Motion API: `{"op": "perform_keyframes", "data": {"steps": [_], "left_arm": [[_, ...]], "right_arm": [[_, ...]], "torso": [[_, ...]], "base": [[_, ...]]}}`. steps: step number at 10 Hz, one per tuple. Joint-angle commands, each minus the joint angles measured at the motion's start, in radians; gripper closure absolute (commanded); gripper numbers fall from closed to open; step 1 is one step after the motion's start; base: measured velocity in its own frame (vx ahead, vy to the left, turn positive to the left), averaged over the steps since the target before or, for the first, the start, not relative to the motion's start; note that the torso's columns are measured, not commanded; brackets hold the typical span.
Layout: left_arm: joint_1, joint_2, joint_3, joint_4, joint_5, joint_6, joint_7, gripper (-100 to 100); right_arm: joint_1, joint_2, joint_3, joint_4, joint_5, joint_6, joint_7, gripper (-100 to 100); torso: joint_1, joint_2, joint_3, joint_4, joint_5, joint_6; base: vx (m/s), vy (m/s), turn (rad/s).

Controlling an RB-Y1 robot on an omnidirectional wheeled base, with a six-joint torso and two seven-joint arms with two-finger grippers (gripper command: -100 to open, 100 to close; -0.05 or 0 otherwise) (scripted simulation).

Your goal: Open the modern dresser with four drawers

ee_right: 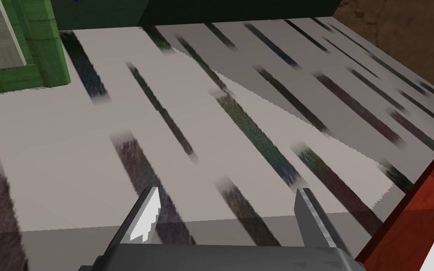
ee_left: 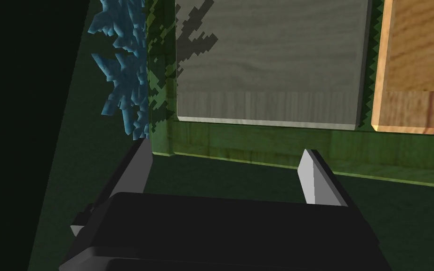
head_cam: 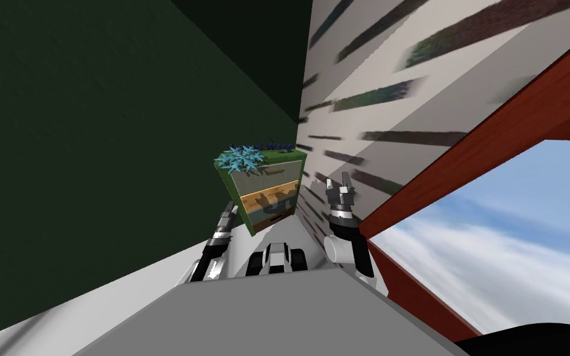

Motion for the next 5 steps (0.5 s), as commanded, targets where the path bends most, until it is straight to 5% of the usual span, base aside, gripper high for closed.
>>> {"op": "perform_keyframes", "data": {"steps": [1, 5], "left_arm": [[-0.017, 0.001, 0.004, 0.079, 0.003, -0.029, 0.007, -100], [-0.036, 0.0, 0.009, 0.192, 0.008, -0.082, 0.02, -100]], "right_arm": [[0.0, 0.0, 0.0, 0.0, 0.0, 0.0, 0.0, 0], [0.0, 0.0, 0.0, 0.0, 0.0, 0.0, 0.0, 0]], "torso": [[0.002, 0.0, 0.0, 0.0, 0.0, 0.0], [0.002, 0.003, 0.002, 0.001, 0.001, 0.0]], "base": [[0.11, -0.055, -0.012], [0.115, -0.055, -0.009]]}}
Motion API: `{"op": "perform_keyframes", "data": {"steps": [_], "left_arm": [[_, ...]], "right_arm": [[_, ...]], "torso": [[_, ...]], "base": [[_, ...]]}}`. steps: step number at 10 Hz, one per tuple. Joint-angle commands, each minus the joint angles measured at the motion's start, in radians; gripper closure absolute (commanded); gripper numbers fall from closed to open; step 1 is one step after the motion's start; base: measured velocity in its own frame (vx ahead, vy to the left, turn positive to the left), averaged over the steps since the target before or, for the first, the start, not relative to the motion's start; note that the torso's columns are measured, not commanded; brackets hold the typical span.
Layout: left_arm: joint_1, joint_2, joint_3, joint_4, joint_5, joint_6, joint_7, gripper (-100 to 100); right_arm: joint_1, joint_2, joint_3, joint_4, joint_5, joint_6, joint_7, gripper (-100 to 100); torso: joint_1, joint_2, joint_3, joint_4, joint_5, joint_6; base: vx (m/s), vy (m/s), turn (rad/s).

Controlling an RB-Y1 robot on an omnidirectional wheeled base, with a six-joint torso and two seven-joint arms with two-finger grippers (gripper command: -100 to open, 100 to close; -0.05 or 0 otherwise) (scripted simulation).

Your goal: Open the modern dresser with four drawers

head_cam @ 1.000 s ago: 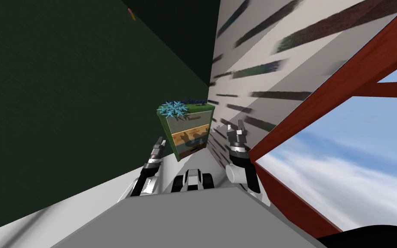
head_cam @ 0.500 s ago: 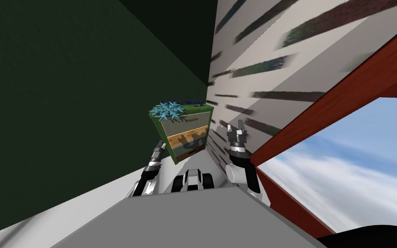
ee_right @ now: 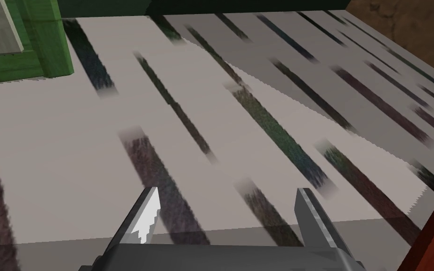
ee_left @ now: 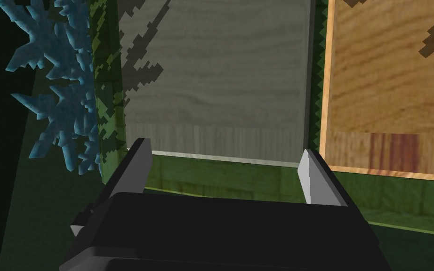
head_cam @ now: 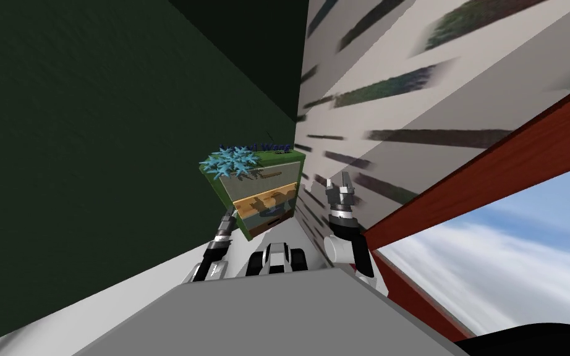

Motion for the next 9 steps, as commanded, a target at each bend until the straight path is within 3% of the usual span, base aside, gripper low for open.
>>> {"op": "perform_keyframes", "data": {"steps": [1, 9], "left_arm": [[-0.009, -0.007, 0.0, 0.063, 0.001, -0.027, 0.003, -100], [-0.049, -0.027, 0.011, 0.318, 0.012, -0.135, 0.03, -100]], "right_arm": [[0.0, 0.0, 0.0, 0.0, 0.0, 0.0, 0.0, 0], [0.0, 0.0, 0.0, 0.0, 0.0, 0.0, 0.0, 0]], "torso": [[-0.001, -0.002, -0.001, 0.0, 0.0, 0.0], [-0.002, -0.003, -0.002, -0.001, -0.001, 0.0]], "base": [[0.091, -0.057, -0.005], [0.114, -0.07, -0.01]]}}
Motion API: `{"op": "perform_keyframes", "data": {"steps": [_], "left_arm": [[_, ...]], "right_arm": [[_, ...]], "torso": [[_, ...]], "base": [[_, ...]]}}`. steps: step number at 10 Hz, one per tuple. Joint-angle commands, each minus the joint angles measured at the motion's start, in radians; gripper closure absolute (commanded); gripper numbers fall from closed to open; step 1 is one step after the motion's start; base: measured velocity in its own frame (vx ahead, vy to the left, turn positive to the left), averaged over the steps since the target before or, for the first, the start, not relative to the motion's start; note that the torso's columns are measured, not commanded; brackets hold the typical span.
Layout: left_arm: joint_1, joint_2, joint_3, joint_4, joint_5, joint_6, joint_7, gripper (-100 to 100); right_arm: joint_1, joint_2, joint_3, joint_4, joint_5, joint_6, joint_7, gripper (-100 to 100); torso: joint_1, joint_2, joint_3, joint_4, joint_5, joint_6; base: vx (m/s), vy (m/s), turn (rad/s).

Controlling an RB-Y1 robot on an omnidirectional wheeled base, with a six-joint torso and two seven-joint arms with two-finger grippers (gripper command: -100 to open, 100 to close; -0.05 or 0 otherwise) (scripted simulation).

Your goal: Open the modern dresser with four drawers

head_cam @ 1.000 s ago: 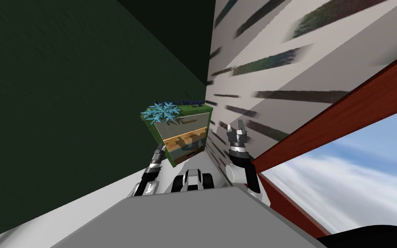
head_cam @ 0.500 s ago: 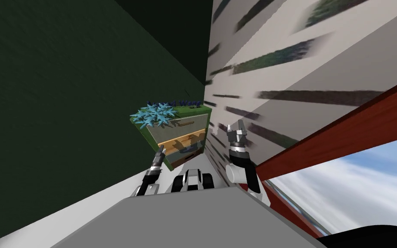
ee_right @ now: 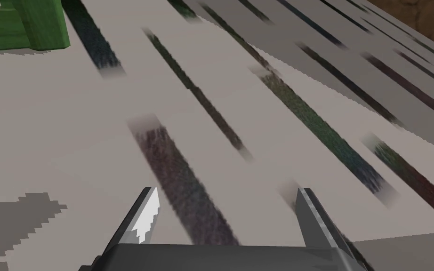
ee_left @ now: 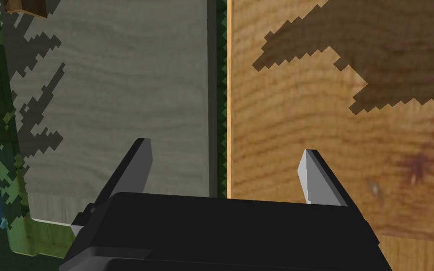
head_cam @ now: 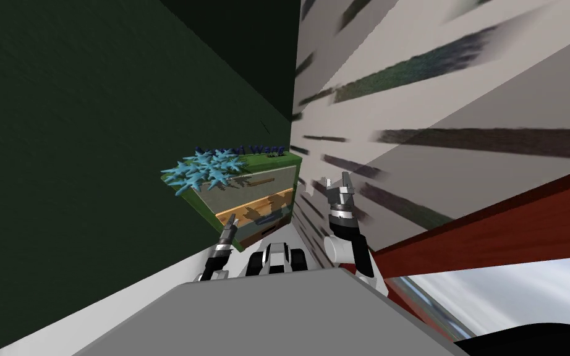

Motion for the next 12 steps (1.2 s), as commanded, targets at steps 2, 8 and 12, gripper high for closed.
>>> {"op": "perform_keyframes", "data": {"steps": [2, 8, 12], "left_arm": [[-0.012, -0.015, 0.003, 0.092, 0.004, -0.038, 0.01, -100], [-0.033, -0.097, 0.009, 0.232, 0.009, -0.096, 0.024, -100], [-0.054, -0.122, 0.015, 0.242, 0.013, -0.079, 0.028, -100]], "right_arm": [[0.0, 0.0, 0.0, 0.0, 0.0, 0.0, 0.0, 0], [0.0, 0.0, 0.0, 0.0, 0.0, 0.0, 0.0, 0], [0.0, 0.0, 0.0, 0.0, 0.0, 0.0, 0.0, 0]], "torso": [[0.002, 0.002, 0.001, 0.001, 0.001, 0.0], [0.0, 0.0, 0.0, 0.0, 0.0, 0.0], [0.002, 0.003, 0.002, 0.001, 0.0, 0.0]], "base": [[0.104, -0.055, -0.006], [0.079, -0.042, -0.007], [0.037, -0.023, -0.001]]}}
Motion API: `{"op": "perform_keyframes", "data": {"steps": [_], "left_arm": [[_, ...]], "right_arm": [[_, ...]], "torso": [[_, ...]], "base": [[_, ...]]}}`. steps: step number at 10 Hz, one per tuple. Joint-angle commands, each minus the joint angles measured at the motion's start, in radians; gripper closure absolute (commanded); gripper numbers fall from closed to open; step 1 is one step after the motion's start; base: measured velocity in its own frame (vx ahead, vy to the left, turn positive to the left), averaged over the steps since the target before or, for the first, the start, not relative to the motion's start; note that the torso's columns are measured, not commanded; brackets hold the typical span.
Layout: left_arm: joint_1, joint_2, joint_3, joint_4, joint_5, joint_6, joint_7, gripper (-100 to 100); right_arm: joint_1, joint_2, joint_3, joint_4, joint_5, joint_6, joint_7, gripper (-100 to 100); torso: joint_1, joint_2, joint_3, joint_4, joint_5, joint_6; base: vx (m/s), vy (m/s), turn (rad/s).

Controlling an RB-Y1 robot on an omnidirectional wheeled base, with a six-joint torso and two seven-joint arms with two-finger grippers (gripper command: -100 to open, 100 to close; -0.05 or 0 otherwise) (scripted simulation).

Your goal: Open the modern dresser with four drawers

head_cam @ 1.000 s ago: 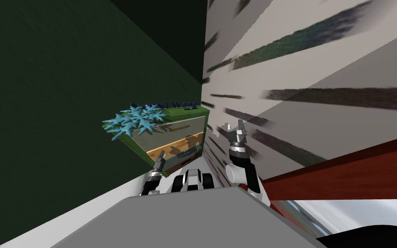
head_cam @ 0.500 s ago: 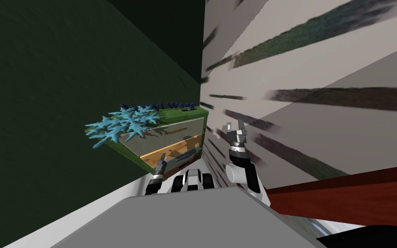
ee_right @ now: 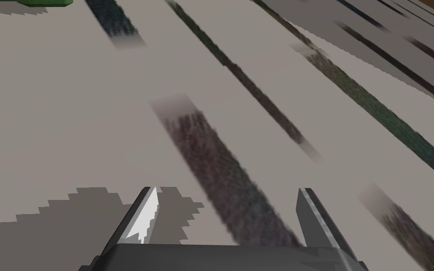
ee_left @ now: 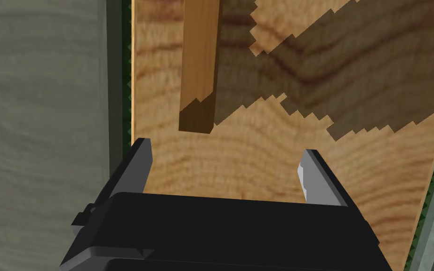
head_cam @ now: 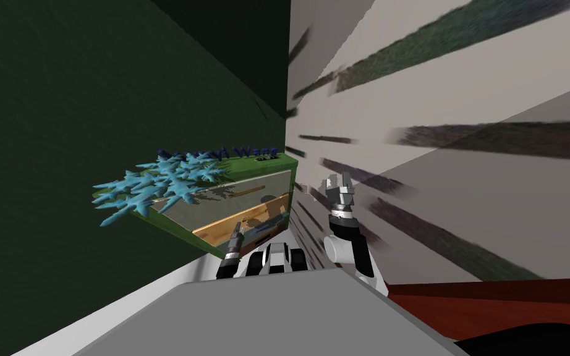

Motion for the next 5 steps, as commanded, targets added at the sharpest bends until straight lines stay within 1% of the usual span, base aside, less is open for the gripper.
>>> {"op": "perform_keyframes", "data": {"steps": [1, 2, 3, 4, 5], "left_arm": [[-0.017, 0.004, 0.004, -0.026, 0.002, 0.041, 0.001, -100], [-0.024, 0.005, 0.006, -0.037, 0.003, 0.059, 0.001, -100], [-0.021, 0.004, 0.005, -0.024, 0.003, 0.043, 0.0, -100], [-0.007, 0.002, 0.002, -0.011, 0.001, 0.018, 0.0, 100], [-0.002, 0.001, 0.001, -0.004, 0.0, 0.006, 0.0, 100]], "right_arm": [[0.0, 0.0, 0.0, 0.0, 0.0, 0.0, 0.0, 0], [0.0, 0.0, 0.0, 0.0, 0.0, 0.0, 0.0, 0], [0.0, 0.0, 0.0, 0.0, 0.0, 0.0, 0.0, 0], [0.0, 0.0, 0.0, 0.0, 0.0, 0.0, 0.0, 0], [0.0, 0.0, 0.0, 0.0, 0.0, 0.0, 0.0, 0]], "torso": [[0.0, -0.001, -0.001, 0.0, 0.0, 0.0], [-0.001, -0.003, -0.001, -0.001, 0.0, 0.0], [-0.001, -0.003, -0.002, -0.001, 0.0, 0.0], [-0.001, -0.002, -0.001, -0.001, 0.0, 0.0], [-0.001, 0.0, 0.0, 0.0, 0.0, 0.0]], "base": [[0.035, -0.006, 0.001], [0.037, -0.003, 0.003], [0.016, 0.0, 0.0], [-0.021, 0.005, -0.003], [-0.03, 0.011, -0.008]]}}
